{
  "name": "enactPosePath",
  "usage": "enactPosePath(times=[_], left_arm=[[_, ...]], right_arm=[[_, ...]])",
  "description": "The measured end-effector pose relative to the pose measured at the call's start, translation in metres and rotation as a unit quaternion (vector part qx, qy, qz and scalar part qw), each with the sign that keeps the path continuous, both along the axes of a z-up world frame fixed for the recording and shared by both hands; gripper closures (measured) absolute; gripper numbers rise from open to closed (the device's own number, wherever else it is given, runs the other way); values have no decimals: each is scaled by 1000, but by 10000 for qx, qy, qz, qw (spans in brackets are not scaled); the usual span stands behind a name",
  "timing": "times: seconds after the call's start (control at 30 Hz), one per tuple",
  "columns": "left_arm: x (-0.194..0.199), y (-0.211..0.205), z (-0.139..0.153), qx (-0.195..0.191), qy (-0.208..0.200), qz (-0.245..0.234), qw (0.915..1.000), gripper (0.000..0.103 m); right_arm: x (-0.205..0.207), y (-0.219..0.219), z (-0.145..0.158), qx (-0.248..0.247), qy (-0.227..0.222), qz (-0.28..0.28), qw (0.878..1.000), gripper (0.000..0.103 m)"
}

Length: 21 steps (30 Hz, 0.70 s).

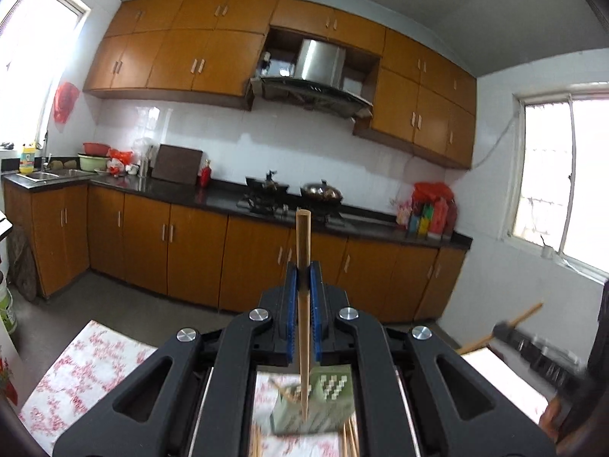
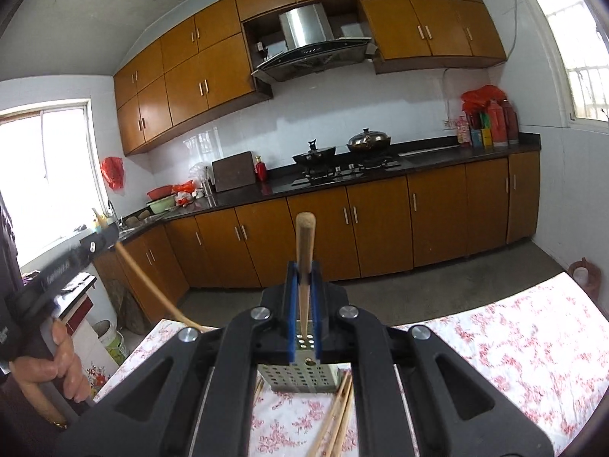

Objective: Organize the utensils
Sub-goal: 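Carry both chopsticks over the green holder and lower them into it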

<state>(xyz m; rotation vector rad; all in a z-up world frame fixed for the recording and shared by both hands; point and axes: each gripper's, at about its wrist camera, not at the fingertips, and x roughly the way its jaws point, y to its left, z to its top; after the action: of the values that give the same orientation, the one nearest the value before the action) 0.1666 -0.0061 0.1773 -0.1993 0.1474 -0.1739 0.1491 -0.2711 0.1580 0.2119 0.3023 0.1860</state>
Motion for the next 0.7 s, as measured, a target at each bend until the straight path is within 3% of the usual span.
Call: enactPosePath(times=[0.13,0.3,0.7], left_arm=[[22,-6,-5,-118,-86,230,9996,96],[49,-10,-31,-161,155,389,9990,96],[73,-14,-70,-26,736,232,9970,96]], right_arm=[[27,11,-10,-118,230,46,9997,95],[54,16,-28,-128,529,79,9985,95],[84,16,-58,-108,907,14,9958,93]])
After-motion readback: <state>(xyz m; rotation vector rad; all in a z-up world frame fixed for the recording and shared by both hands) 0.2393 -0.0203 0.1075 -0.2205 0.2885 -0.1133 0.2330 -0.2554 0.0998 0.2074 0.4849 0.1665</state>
